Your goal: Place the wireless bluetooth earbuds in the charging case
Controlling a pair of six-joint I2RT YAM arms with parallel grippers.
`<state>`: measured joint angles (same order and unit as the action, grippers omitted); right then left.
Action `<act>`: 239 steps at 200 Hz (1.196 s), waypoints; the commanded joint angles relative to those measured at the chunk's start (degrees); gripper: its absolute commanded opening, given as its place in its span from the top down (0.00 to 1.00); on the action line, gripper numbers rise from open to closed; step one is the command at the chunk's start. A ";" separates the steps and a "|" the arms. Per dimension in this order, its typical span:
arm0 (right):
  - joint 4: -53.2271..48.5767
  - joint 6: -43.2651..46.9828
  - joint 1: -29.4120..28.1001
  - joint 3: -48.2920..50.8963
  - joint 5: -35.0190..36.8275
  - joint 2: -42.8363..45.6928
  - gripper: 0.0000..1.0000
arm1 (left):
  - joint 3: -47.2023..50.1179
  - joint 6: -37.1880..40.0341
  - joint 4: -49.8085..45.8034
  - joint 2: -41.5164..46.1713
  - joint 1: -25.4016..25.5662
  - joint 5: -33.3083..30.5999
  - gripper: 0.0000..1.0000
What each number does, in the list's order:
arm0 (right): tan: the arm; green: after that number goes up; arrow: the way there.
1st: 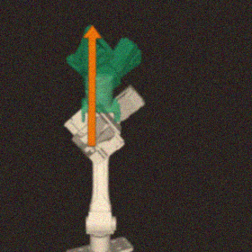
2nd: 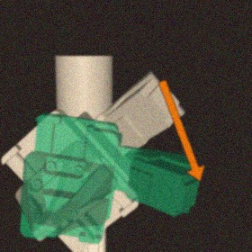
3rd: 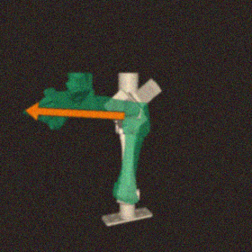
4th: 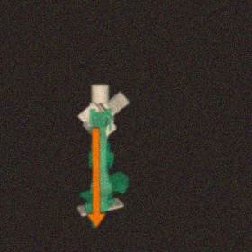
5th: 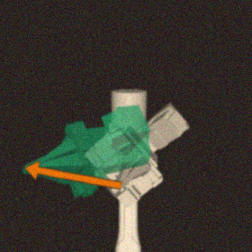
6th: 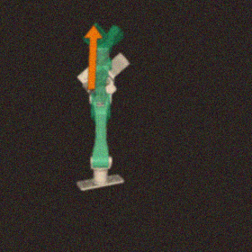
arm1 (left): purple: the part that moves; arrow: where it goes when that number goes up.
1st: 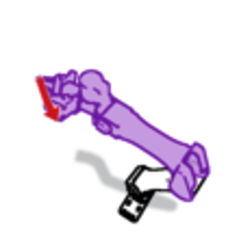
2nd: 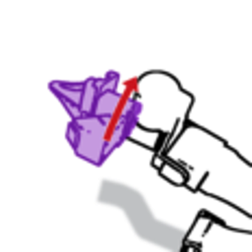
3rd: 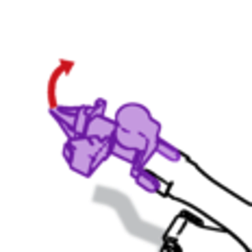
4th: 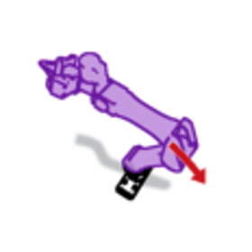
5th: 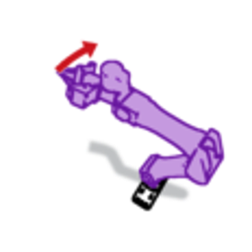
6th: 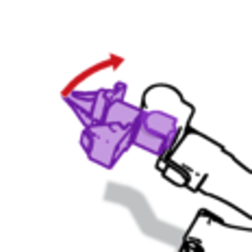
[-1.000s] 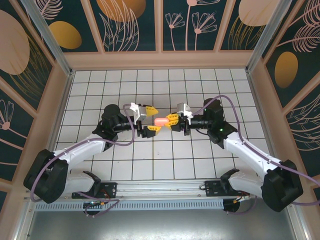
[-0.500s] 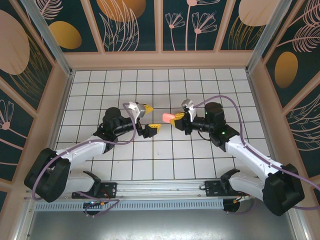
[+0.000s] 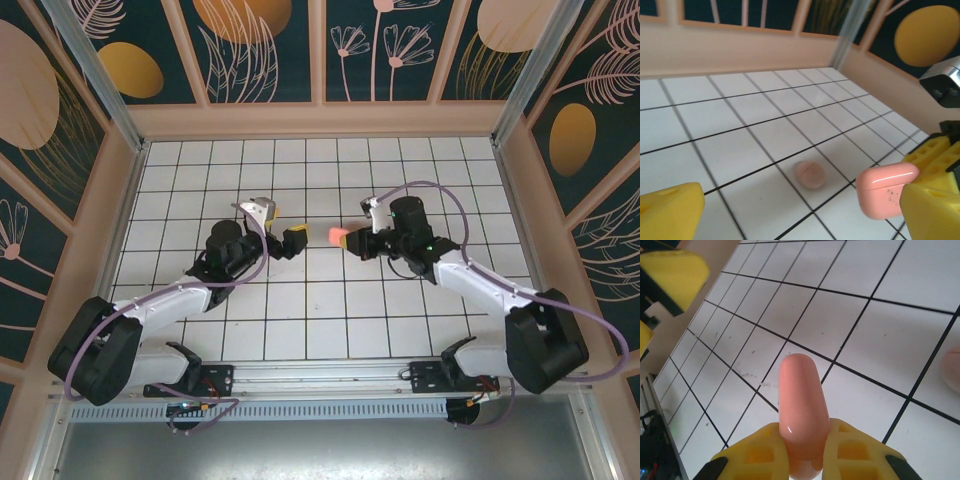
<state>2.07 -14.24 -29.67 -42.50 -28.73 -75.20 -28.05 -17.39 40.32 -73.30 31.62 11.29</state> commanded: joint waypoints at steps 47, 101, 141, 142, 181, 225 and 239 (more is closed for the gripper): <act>-3.44 -7.12 -1.35 -9.42 -0.57 -11.47 0.92 | 1.60 -2.53 -1.02 1.49 0.02 -11.67 0.01; -5.67 -9.47 -3.19 -16.25 0.68 -20.77 0.90 | 1.11 -3.18 -2.57 0.98 0.02 -14.26 0.01; -7.17 -10.70 -3.19 -20.25 1.57 -26.21 0.90 | 0.90 -3.39 -3.46 0.90 0.00 -15.09 0.01; -7.21 -10.71 -3.19 -20.38 1.62 -26.35 0.90 | 0.90 -3.41 -3.47 0.89 0.01 -15.13 0.01; -8.82 -11.06 -3.12 -24.06 2.84 -31.22 0.89 | 0.28 -3.88 -4.46 0.17 -0.01 -15.73 0.01; -8.70 -11.92 -2.52 -26.02 2.29 -34.91 0.88 | -0.25 -3.64 -5.04 0.00 0.00 -14.86 0.01; -8.82 -12.04 -2.41 -26.46 2.19 -35.69 0.88 | -0.51 -3.39 -5.50 -0.09 -0.03 -14.79 0.01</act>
<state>-5.89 -25.04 -32.56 -66.98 -26.81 -109.45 -26.89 -20.27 35.73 -72.90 31.62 -3.53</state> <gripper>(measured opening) 0.133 0.988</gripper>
